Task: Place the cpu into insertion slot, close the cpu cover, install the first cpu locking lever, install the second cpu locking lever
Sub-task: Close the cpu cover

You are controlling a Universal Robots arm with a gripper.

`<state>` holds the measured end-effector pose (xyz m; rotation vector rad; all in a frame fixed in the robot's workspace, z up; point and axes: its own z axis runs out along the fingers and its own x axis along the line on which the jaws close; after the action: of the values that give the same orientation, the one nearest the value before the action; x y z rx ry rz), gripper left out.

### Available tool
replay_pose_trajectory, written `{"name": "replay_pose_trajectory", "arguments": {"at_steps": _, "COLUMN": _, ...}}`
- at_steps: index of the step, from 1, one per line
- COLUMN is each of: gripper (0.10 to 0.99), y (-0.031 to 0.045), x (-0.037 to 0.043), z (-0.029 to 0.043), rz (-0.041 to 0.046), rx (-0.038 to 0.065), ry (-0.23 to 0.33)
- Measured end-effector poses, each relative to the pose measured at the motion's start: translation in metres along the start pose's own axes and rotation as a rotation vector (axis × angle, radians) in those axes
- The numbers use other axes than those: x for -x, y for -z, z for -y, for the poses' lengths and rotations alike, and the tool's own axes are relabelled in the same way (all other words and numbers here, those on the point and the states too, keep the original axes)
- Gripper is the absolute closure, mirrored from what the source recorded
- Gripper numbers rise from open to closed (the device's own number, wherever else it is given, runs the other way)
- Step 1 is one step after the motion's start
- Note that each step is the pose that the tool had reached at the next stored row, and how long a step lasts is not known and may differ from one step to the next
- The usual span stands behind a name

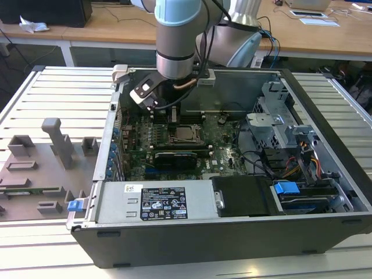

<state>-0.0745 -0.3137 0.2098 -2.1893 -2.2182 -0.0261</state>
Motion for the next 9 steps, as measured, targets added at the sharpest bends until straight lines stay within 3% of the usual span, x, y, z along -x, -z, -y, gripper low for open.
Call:
{"name": "replay_pose_trajectory", "arguments": {"at_steps": 6, "gripper": 0.980, "y": -0.0046, "x": 0.0003, "z": 0.0000, "rz": -0.0010, "rx": -0.001, "ry": 0.000}}
{"name": "replay_pose_trajectory", "arguments": {"at_steps": 8, "gripper": 0.980, "y": -0.0048, "x": 0.0002, "z": -0.0029, "rz": -0.0078, "rx": 0.000, "ry": 0.000}}
{"name": "replay_pose_trajectory", "arguments": {"at_steps": 9, "gripper": 0.980, "y": -0.0050, "x": 0.0002, "z": -0.0066, "rz": -0.0156, "rx": 0.001, "ry": 0.001}}
